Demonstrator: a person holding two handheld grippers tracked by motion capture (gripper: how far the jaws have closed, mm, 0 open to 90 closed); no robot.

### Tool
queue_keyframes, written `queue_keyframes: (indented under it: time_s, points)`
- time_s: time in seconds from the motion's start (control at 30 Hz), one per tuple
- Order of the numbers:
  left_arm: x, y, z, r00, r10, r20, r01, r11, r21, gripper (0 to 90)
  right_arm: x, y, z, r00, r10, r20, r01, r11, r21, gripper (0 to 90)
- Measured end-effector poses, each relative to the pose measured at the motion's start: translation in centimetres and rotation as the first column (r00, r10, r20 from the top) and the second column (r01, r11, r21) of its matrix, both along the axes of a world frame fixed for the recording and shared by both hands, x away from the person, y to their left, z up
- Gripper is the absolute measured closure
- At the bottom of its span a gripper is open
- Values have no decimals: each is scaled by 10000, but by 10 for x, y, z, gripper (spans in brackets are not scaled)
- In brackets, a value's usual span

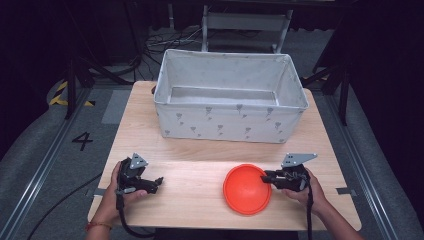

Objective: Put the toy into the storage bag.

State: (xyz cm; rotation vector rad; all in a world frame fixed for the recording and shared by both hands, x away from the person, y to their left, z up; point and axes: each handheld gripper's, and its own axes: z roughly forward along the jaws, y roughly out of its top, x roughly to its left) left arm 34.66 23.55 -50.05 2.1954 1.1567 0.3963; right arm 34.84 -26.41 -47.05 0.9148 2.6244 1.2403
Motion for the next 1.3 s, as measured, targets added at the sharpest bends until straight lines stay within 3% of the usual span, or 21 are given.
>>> queue_keyframes:
  time_s: [0.17,0.27,0.37,0.5,0.63,0.83,1.07,1.3]
  points:
    - [0,0,0,10000,0,3,0,10000,-2,5,-6,-6,16,9985,492,220,-500,9980,379,814]
    - [0,0,0,10000,3,4,-3,10000,-1,5,-13,-5,30,9945,800,677,-818,9963,256,825]
    - [0,0,0,10000,7,2,-7,10000,-1,5,-22,-3,45,9878,1099,1106,-1097,9939,-79,825]
    - [0,0,0,10000,8,-15,-8,10000,-5,5,-30,0,61,9747,1526,1635,-1390,9861,-914,825]
    - [0,0,0,10000,6,2,-6,10000,-2,5,-31,2,75,9682,1745,1794,-1501,9784,-1419,825]
    - [0,0,0,10000,29,-1,-29,10000,-3,5,-33,-6,107,9547,2014,2188,-1511,9623,-2263,825]
    - [0,0,0,10000,37,5,-37,10000,-7,5,-26,-27,131,9580,1673,2331,-1103,9646,-2394,825]
    - [0,0,0,10000,48,-2,-48,10000,-12,5,-15,-42,147,9598,1587,2315,-956,9603,-2621,825]
